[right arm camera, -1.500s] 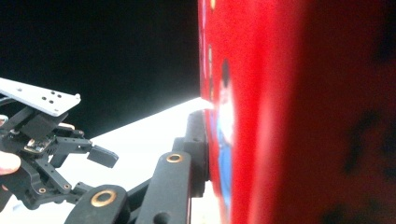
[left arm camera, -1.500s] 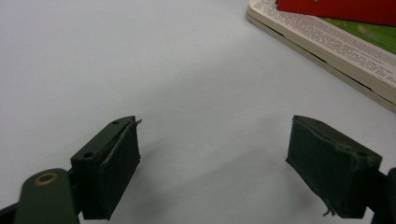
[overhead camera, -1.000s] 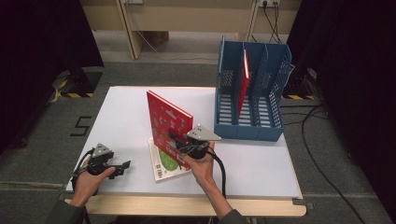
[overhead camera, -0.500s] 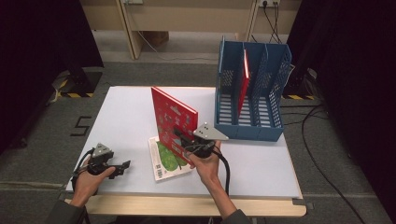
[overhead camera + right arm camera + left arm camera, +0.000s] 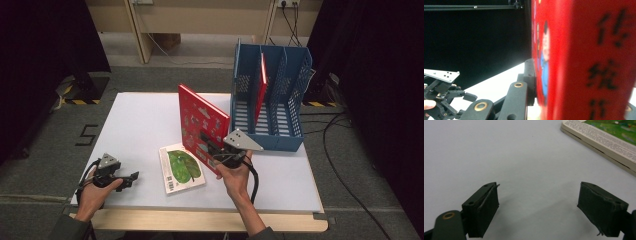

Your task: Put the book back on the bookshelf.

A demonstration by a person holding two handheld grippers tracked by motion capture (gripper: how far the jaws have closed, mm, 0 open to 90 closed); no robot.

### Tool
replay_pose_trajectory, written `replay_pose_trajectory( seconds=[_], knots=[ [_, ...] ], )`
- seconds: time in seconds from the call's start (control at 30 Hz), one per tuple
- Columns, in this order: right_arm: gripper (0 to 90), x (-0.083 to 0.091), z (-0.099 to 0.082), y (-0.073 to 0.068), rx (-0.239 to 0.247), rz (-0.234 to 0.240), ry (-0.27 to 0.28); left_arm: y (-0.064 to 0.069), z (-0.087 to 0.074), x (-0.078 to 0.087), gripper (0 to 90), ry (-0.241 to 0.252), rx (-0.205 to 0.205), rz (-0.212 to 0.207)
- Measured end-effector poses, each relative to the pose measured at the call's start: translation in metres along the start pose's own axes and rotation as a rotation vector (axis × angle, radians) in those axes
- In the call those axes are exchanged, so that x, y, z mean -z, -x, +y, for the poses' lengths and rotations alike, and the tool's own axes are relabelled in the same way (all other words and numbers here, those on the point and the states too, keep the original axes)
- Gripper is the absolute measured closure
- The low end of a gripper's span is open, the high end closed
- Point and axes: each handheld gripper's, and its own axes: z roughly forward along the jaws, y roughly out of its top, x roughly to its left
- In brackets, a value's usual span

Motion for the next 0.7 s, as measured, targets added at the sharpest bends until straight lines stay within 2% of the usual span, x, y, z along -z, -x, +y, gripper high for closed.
replay_pose_trajectory(
  seconds=[0.1, 0.3, 0.5, 0.57, 0.7],
  knots=[
    [79.3, 0.009, 0.003, 0.002, -0.005, -0.004, 0.005, 0.000, -0.001, 0.000, 15.6, -0.002, -0.001, 0.000],
    [79.3, 0.028, 0.012, 0.008, 0.018, -0.029, 0.030, 0.001, -0.001, 0.000, 15.4, -0.001, -0.007, 0.000],
    [79.3, 0.052, 0.021, 0.011, 0.030, -0.053, 0.033, 0.001, 0.000, -0.001, 15.2, -0.002, -0.009, -0.002],
    [79.3, 0.060, 0.024, 0.013, 0.017, -0.052, 0.033, 0.001, 0.000, -0.001, 15.2, -0.003, -0.008, -0.002],
    [79.3, 0.075, 0.028, 0.016, 0.019, -0.069, 0.045, 0.001, 0.000, -0.001, 15.2, -0.004, -0.012, 0.002]
  ],
)
